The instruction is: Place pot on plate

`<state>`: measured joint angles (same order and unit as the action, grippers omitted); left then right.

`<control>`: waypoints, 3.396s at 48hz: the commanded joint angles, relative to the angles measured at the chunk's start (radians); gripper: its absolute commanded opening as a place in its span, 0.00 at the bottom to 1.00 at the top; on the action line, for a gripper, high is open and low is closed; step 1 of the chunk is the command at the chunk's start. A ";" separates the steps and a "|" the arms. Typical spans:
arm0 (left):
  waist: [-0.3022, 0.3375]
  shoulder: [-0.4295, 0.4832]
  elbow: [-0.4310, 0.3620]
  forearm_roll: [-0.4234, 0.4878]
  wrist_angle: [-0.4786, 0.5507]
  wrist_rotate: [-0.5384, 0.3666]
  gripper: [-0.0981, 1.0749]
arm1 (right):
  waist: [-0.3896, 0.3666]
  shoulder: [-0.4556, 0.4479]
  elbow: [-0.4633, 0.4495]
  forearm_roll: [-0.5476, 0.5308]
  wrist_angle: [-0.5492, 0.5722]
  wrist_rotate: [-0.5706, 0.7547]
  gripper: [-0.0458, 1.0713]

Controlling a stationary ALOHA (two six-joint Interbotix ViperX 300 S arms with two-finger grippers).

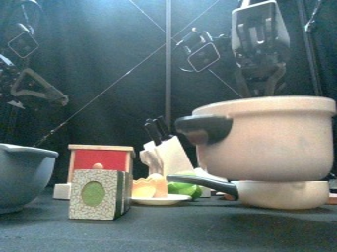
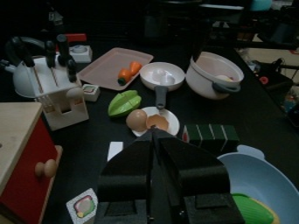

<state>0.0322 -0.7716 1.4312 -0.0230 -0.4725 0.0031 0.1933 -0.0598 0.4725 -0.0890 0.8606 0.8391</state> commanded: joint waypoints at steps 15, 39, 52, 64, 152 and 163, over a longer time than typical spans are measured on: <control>0.000 0.002 -0.031 -0.002 -0.006 -0.005 0.51 | -0.155 -0.373 0.278 -0.057 -0.034 0.225 0.37; -0.029 0.002 -0.038 -0.040 -0.011 -0.011 0.51 | -0.469 -0.724 0.578 -0.235 -0.032 0.360 0.37; -0.043 0.002 -0.104 -0.026 -0.012 -0.005 0.51 | -0.601 -0.696 0.646 -0.262 -0.138 0.365 0.37; -0.043 0.002 -0.152 -0.018 -0.015 -0.012 0.51 | -0.641 -0.658 0.689 -0.259 -0.298 0.368 0.38; -0.058 0.495 -0.383 -0.146 -0.250 -0.002 0.51 | -0.561 -0.641 0.655 -0.393 -0.310 0.367 0.68; -0.040 0.525 -0.380 -0.141 -0.250 0.000 0.51 | -0.571 -0.626 0.634 -0.420 -0.318 0.357 0.68</control>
<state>-0.0184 -0.2531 1.0677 -0.1672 -0.7133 0.0015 -0.3728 -0.6826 1.1382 -0.5001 0.5507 1.1996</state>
